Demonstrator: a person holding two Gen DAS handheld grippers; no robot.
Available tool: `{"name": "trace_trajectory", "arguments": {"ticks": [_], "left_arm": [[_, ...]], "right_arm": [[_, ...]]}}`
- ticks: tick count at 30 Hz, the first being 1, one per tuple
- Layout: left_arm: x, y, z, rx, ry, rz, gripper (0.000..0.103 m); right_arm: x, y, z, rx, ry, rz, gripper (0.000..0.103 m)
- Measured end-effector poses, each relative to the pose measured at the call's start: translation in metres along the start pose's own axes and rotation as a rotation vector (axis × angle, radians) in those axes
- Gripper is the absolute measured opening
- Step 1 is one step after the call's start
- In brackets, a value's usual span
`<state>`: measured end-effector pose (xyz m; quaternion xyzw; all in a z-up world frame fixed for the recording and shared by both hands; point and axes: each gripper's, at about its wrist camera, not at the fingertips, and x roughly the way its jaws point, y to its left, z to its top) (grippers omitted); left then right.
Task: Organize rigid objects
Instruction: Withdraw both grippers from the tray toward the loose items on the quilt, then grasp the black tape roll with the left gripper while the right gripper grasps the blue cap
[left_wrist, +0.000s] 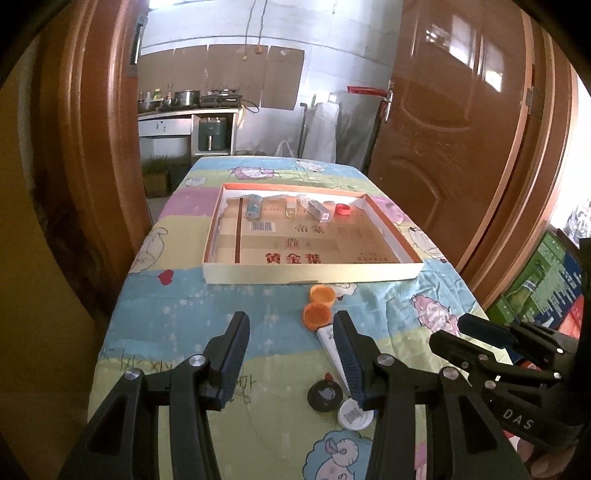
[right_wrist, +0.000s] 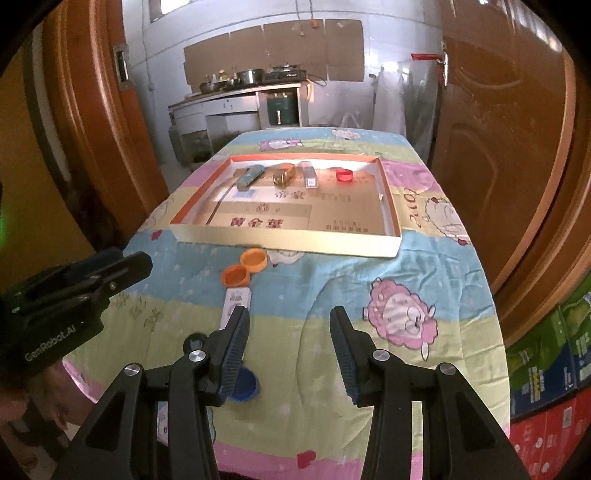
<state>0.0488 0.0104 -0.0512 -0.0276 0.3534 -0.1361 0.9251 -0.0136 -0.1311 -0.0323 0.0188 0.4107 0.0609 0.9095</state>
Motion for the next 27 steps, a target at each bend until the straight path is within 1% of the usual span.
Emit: {"name": "trace_trajectory", "arguments": {"ticks": [8,16,22,27], "left_arm": [[-0.004,0.003,-0.018,0.013,-0.013,0.015,0.047],[0.008,0.005,-0.042,0.046,0.019,0.007,0.047],[0.021,0.002,-0.064,0.091,0.061,-0.028,0.047],[0.030,-0.003,-0.078,0.133,0.085,-0.060,0.047]], "right_arm": [[-0.006,0.003,-0.020,-0.026,-0.010,-0.005,0.047],[-0.001,0.005,-0.044,-0.055,0.004,0.009,0.047],[0.009,0.002,-0.058,-0.047,0.044,0.022,0.047],[0.012,-0.001,-0.061,-0.035,0.051,0.025,0.047]]}}
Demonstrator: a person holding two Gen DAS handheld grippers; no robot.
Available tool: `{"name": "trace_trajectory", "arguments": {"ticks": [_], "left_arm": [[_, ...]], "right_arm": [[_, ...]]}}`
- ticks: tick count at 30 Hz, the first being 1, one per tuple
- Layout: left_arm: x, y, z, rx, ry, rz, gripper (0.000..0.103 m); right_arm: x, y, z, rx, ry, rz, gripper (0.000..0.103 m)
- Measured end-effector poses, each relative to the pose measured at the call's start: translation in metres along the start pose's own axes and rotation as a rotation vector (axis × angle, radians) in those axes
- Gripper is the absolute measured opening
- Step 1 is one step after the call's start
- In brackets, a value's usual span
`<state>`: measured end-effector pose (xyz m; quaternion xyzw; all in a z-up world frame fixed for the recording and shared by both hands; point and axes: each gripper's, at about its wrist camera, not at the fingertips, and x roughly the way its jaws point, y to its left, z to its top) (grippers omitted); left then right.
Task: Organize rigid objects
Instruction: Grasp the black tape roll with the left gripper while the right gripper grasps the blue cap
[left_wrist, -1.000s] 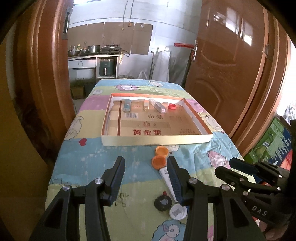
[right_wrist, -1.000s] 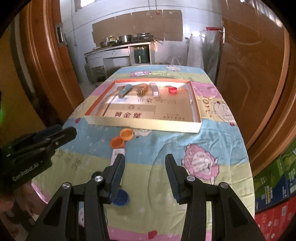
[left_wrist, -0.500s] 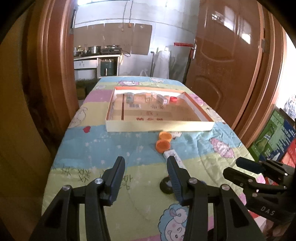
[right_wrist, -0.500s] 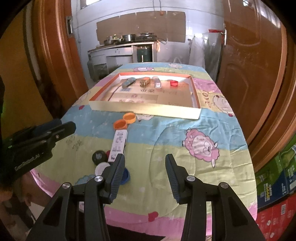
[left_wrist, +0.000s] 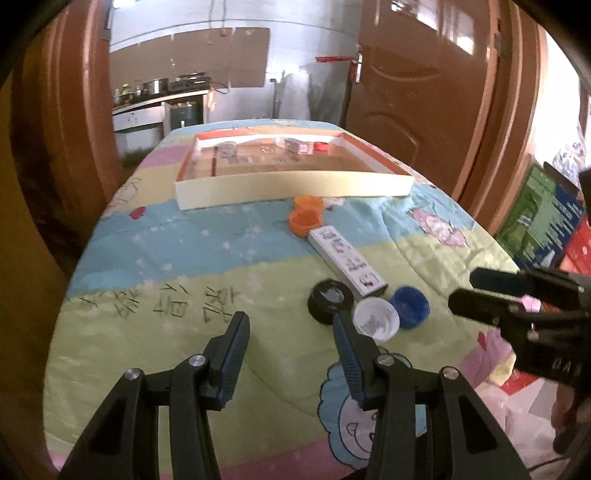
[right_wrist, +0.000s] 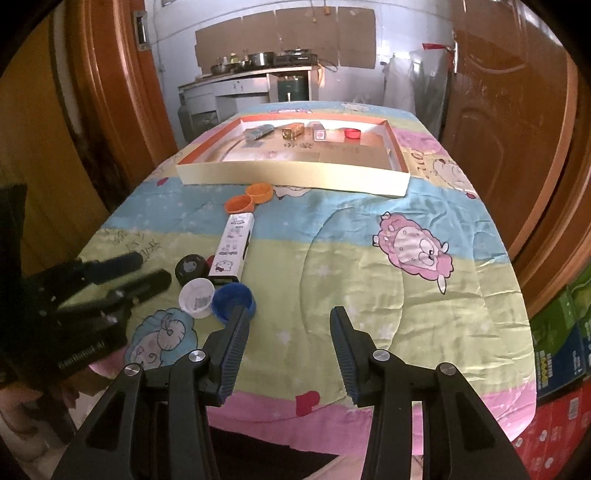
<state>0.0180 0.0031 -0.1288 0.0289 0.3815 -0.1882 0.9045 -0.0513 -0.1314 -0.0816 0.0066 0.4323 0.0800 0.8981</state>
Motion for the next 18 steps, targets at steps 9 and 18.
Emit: {"name": "trace_trajectory", "arguments": {"ticks": [9,18], "left_arm": [[0.015,-0.009,0.005,0.070,0.007,-0.002,0.047],[0.029,-0.019,0.015,0.104,-0.017,-0.013,0.042]], "right_arm": [[0.006,-0.003,-0.002,0.012,0.016,0.004,0.047],[0.012,-0.007,-0.004,0.018,0.028,0.005,0.047]]}}
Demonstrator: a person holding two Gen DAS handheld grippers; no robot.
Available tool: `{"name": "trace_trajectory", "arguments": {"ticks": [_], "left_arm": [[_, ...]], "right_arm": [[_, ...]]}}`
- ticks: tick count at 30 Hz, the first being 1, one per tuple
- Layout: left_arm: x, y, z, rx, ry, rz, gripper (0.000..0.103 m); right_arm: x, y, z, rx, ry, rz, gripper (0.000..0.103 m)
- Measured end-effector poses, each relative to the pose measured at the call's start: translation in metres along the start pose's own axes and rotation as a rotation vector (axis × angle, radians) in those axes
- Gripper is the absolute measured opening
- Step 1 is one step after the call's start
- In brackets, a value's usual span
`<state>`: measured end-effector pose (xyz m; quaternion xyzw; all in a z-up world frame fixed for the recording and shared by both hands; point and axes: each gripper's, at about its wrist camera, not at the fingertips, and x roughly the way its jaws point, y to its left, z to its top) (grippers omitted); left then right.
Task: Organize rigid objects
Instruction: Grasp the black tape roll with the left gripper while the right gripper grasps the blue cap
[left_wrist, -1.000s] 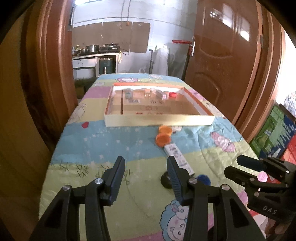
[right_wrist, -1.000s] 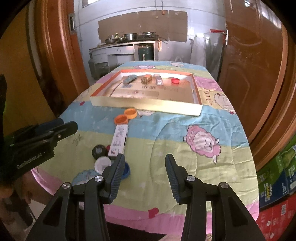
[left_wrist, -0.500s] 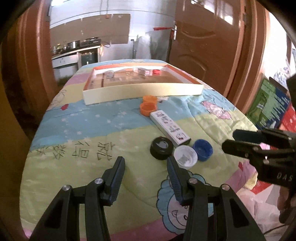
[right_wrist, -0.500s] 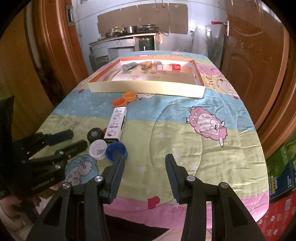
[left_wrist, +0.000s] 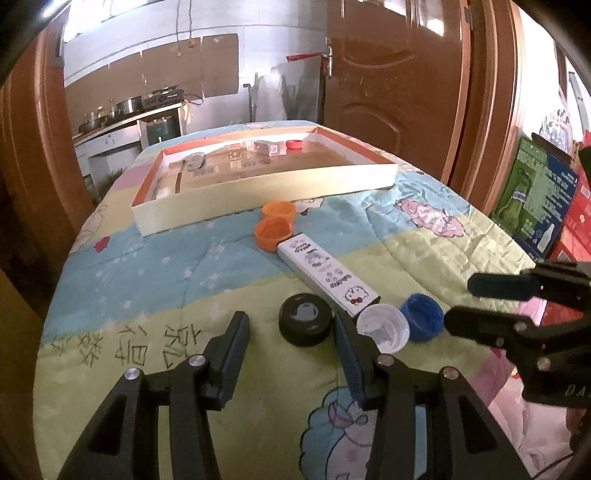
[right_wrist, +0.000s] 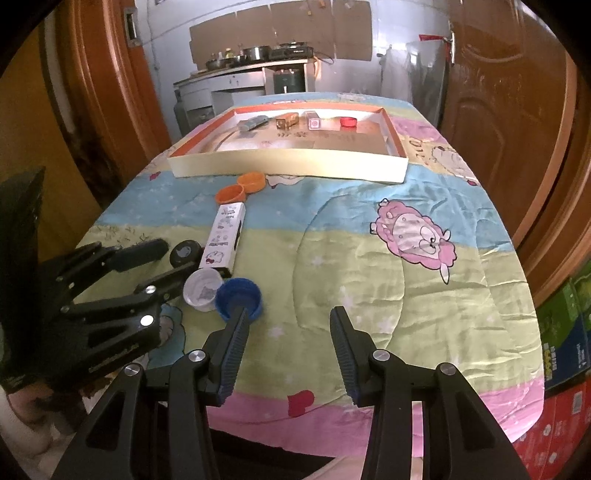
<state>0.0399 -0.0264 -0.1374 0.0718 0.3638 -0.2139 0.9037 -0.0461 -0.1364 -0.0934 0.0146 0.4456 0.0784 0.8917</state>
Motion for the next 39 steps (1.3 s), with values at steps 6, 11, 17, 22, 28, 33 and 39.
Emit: {"name": "trace_trajectory", "arguments": {"ticks": [6,11,17,22,28,33,39], "left_arm": [[-0.001,0.010,-0.002,-0.056,-0.031,-0.029,0.031],[-0.008,0.010,-0.003,-0.073,-0.035,-0.025,0.031],[-0.020,0.007,-0.001,-0.063,-0.062,0.015,0.030],[-0.023,0.018,-0.002,-0.109,-0.066,0.012,0.030],[-0.023,0.025,-0.006,-0.134,-0.056,0.017,0.030],[-0.024,0.027,-0.008,-0.145,-0.052,0.018,0.030],[-0.027,0.027,-0.007,-0.146,-0.058,0.023,0.030]], "right_arm": [[0.003,-0.003,0.000,0.002,0.004,0.025,0.047],[0.000,-0.002,-0.004,-0.018,0.011,0.062,0.047],[-0.001,0.010,-0.009,-0.081,0.012,0.083,0.047],[0.010,0.018,-0.006,-0.119,-0.001,0.063,0.047],[0.021,0.027,0.003,-0.152,-0.005,0.058,0.045],[0.023,0.029,0.004,-0.162,-0.006,0.052,0.030],[0.021,0.026,0.004,-0.143,-0.007,0.060,0.030]]}}
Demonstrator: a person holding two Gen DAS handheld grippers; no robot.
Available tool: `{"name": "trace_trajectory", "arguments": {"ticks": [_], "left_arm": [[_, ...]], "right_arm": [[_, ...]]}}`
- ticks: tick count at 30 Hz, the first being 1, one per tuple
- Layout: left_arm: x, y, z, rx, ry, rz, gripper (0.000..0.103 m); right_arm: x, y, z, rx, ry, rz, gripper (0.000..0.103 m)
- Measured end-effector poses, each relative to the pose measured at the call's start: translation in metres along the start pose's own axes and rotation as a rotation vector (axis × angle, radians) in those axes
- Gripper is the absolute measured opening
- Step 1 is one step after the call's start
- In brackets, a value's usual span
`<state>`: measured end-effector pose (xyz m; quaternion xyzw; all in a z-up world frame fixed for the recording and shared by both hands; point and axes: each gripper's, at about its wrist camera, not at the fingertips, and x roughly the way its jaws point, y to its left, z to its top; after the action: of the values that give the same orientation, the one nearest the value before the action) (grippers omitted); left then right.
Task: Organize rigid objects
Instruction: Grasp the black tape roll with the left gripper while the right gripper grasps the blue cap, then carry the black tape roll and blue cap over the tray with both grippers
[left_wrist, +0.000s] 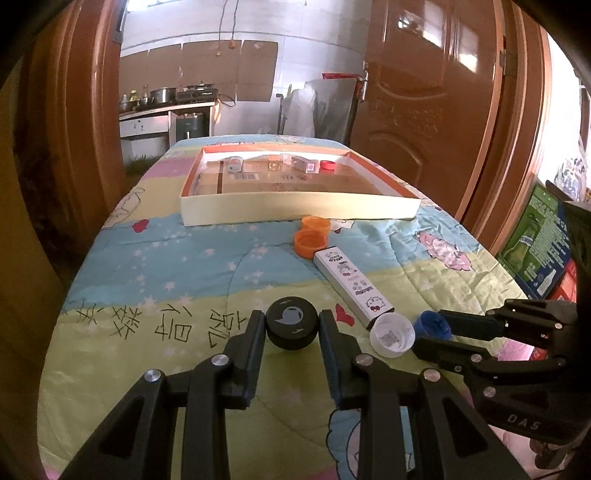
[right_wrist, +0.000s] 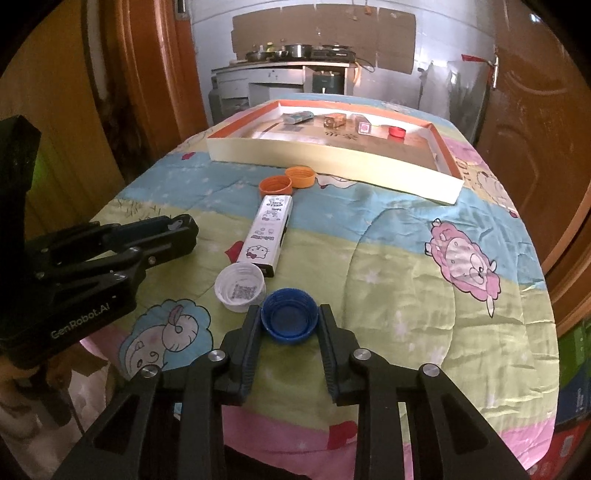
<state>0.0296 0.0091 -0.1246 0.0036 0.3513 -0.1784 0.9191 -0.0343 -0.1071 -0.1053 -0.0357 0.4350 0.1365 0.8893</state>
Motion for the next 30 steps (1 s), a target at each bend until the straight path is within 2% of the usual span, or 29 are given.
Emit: {"name": "trace_trajectory", "arguments": {"ticks": [16,30], "left_arm": [[-0.008,0.001,0.008,-0.022,-0.006,0.030,0.030],[0.006,0.003,0.031,-0.035,0.005,0.053,0.030]], "right_arm": [[-0.013,-0.004,0.006,0.024,-0.043,-0.011,0.030],[-0.009,-0.013,0.029,0.043,-0.066,-0.005,0.030]]}}
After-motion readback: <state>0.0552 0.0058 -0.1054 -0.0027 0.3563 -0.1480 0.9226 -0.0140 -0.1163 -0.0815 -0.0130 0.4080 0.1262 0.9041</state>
